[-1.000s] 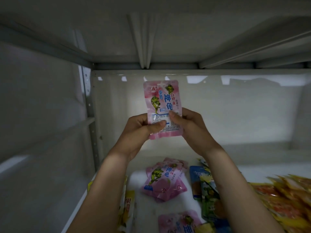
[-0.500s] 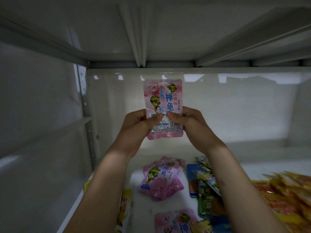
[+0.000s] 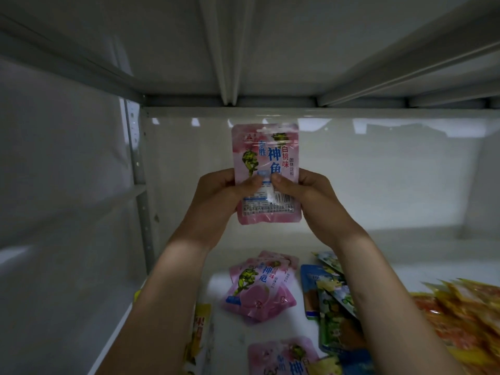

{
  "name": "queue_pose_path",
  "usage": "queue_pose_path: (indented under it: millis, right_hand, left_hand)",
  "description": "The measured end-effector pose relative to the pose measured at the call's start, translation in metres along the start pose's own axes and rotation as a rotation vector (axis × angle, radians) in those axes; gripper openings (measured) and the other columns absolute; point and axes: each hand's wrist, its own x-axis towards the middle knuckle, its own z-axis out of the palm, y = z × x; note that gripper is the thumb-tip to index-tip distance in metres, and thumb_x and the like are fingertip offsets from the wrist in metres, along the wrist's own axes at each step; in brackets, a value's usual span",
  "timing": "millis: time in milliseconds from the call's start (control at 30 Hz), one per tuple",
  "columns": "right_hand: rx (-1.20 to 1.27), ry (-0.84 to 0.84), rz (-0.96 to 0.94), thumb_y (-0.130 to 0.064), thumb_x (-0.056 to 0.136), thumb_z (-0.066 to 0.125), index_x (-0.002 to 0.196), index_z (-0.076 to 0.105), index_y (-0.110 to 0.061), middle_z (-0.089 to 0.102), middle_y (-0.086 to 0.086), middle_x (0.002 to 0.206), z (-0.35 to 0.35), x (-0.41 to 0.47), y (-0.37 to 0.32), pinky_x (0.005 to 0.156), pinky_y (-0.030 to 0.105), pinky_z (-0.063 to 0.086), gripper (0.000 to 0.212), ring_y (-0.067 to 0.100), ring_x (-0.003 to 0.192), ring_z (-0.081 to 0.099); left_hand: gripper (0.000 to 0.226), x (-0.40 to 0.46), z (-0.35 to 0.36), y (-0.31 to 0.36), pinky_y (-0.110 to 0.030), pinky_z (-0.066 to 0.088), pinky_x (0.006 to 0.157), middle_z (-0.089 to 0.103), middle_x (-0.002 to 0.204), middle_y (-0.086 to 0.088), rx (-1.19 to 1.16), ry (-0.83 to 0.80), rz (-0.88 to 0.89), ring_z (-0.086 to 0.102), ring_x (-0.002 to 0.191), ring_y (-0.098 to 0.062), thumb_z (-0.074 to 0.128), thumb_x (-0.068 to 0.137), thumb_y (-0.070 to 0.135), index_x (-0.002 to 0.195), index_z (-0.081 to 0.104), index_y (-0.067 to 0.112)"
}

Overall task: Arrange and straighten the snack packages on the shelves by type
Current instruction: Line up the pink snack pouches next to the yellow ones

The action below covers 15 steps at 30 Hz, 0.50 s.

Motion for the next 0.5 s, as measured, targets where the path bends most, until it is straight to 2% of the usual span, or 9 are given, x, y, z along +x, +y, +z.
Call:
queue_pose_path:
  millis: [67, 133, 200, 267, 333, 400, 433, 500]
  right_hand:
    - [0.037, -0.068, 0.033, -0.023, 0.094, 0.069, 0.128, 0.071, -0.006, 0.076, 0.013, 0.123, -0.002, -0.001, -0.002, 0.101, 0.045, 0.058, 0.039, 0.032, 0.115, 0.073]
    - [0.003, -0.062, -0.006, -0.016, 0.098, 0.067, 0.126, 0.072, -0.004, 0.077, 0.014, 0.121, -0.001, -0.002, -0.002, 0.099, 0.046, 0.060, 0.031, 0.033, 0.112, 0.074]
    - [-0.102, 0.038, -0.104, -0.008, 0.097, 0.070, 0.115, 0.076, -0.003, 0.080, 0.012, 0.110, 0.001, 0.000, 0.000, 0.091, 0.046, 0.063, 0.020, 0.030, 0.102, 0.077]
    - [-0.264, 0.163, -0.194, -0.010, 0.096, 0.074, 0.105, 0.079, -0.009, 0.082, 0.005, 0.098, 0.005, 0.005, 0.005, 0.079, 0.044, 0.065, 0.011, 0.023, 0.090, 0.079]
    - [-0.474, 0.282, -0.284, -0.016, 0.097, 0.074, 0.100, 0.080, -0.012, 0.081, 0.002, 0.089, 0.010, 0.008, 0.011, 0.068, 0.041, 0.063, 0.008, 0.019, 0.081, 0.077]
    - [-0.598, 0.384, -0.373, -0.018, 0.098, 0.072, 0.100, 0.080, -0.011, 0.080, 0.003, 0.088, 0.012, 0.009, 0.017, 0.063, 0.035, 0.061, 0.010, 0.013, 0.079, 0.075]
    - [-0.595, 0.409, -0.398, -0.018, 0.099, 0.071, 0.102, 0.080, -0.012, 0.080, 0.002, 0.088, 0.014, 0.008, 0.018, 0.062, 0.029, 0.061, 0.011, 0.010, 0.078, 0.075]
    - [-0.488, 0.376, -0.383, -0.022, 0.103, 0.066, 0.103, 0.081, -0.012, 0.080, 0.002, 0.086, 0.018, 0.005, 0.019, 0.065, 0.030, 0.063, 0.018, 0.011, 0.077, 0.076]
  left_hand:
    - [0.024, 0.001, -0.003, -0.001, -0.042, 0.062, 0.090, 0.078, 0.115, -0.015, 0.020, 0.014, 0.032, 0.075, 0.107, -0.033, 0.067, 0.098, 0.009, 0.119, 0.075, 0.002]
    - [0.020, 0.002, -0.005, -0.002, -0.039, 0.063, 0.087, 0.079, 0.111, -0.014, 0.057, 0.031, 0.044, 0.076, 0.104, -0.029, 0.066, 0.099, 0.008, 0.115, 0.077, 0.002]
    - [0.017, 0.001, -0.003, -0.001, -0.034, 0.060, 0.081, 0.080, 0.106, -0.013, 0.059, 0.059, 0.043, 0.077, 0.098, -0.024, 0.065, 0.100, 0.006, 0.110, 0.078, 0.002]
    - [0.017, 0.002, 0.002, -0.002, -0.029, 0.060, 0.076, 0.080, 0.104, -0.010, 0.077, 0.127, 0.053, 0.077, 0.095, -0.023, 0.065, 0.100, 0.005, 0.111, 0.077, 0.004]
    - [0.021, 0.006, 0.008, -0.005, -0.029, 0.061, 0.074, 0.076, 0.108, -0.005, 0.277, 0.288, 0.064, 0.074, 0.096, -0.023, 0.074, 0.095, 0.010, 0.116, 0.073, 0.011]
    - [0.037, 0.005, 0.017, -0.007, -0.025, 0.057, 0.073, 0.065, 0.115, -0.002, 0.520, 0.428, 0.098, 0.068, 0.096, -0.019, 0.081, 0.090, 0.018, 0.121, 0.062, 0.017]
    - [0.035, 0.003, 0.023, -0.006, -0.022, 0.056, 0.072, 0.064, 0.114, 0.000, 0.561, 0.434, 0.123, 0.067, 0.094, -0.014, 0.080, 0.091, 0.022, 0.120, 0.060, 0.019]
    - [0.022, 0.001, 0.031, -0.003, -0.025, 0.059, 0.079, 0.071, 0.108, 0.006, 0.499, 0.304, 0.124, 0.070, 0.093, -0.007, 0.073, 0.097, 0.034, 0.114, 0.067, 0.022]
